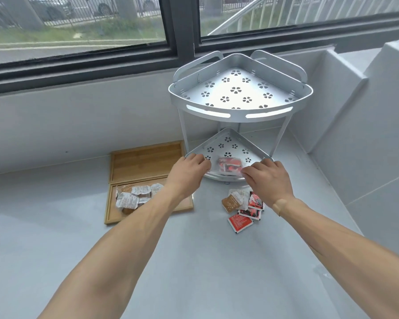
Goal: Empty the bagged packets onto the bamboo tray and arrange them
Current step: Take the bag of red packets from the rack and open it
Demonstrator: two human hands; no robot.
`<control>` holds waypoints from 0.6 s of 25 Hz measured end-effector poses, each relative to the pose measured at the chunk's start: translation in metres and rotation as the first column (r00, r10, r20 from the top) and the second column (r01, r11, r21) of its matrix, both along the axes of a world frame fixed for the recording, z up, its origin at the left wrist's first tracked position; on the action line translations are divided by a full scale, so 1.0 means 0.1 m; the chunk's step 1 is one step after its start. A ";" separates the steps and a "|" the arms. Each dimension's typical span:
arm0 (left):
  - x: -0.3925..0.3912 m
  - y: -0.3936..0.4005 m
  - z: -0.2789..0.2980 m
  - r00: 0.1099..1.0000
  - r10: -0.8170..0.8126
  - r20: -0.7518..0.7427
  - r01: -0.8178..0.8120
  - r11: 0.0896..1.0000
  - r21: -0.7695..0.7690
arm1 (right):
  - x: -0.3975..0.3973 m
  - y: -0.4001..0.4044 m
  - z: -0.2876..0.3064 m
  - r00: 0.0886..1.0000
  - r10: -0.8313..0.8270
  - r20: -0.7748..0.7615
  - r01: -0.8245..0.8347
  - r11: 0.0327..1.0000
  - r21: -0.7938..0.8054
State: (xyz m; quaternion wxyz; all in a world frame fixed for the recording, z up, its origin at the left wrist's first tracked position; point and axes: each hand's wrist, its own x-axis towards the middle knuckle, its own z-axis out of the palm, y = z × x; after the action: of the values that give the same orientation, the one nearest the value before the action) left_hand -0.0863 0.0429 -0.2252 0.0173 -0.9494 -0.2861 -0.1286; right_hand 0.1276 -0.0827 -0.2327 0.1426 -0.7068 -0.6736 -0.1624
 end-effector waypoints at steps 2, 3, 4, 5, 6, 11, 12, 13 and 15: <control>-0.16 -0.03 0.12 1.000 0.008 0.027 -0.009 0.999 0.036 | -0.14 -0.02 0.13 1.000 0.008 -0.007 -0.008 0.997 0.073; -0.27 -0.05 0.18 0.999 0.017 0.042 -0.018 0.999 0.045 | -0.23 -0.03 0.18 1.000 0.014 -0.023 -0.011 0.995 0.100; -0.38 -0.07 0.22 0.998 0.025 0.062 -0.028 0.998 0.048 | -0.33 -0.05 0.24 0.999 0.020 -0.050 -0.014 0.992 0.123; -0.51 -0.10 0.26 0.996 0.038 0.086 -0.042 0.998 0.044 | -0.42 -0.06 0.27 0.996 0.030 -0.087 -0.018 0.990 0.140; -0.64 -0.15 0.30 0.992 0.053 0.115 -0.058 0.997 0.041 | -0.52 -0.08 0.31 0.992 0.048 -0.120 -0.028 0.987 0.157; -1.30 -0.46 0.45 0.972 0.082 0.220 -0.092 0.995 0.032 | -1.08 -0.23 0.40 0.959 0.142 -0.245 -0.102 0.980 0.168; -1.43 -0.52 0.46 0.968 0.095 0.232 -0.102 0.995 0.019 | -1.20 -0.28 0.40 0.950 0.156 -0.269 -0.115 0.980 0.161; -1.59 -0.61 0.45 0.965 0.115 0.238 -0.115 0.993 -0.014 | -1.33 -0.33 0.40 0.937 0.170 -0.306 -0.134 0.982 0.136; -1.93 -0.84 0.40 0.963 0.137 0.232 -0.118 0.988 -0.095 | -1.59 -0.52 0.36 0.891 0.216 -0.399 -0.204 0.976 0.073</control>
State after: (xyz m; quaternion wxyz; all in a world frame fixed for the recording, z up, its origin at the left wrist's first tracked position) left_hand -0.2793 -0.0408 -0.1848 -0.0470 -0.9066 -0.3517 -0.2283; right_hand -0.0316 -0.1346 -0.1966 0.3059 -0.6460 -0.6993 -0.0064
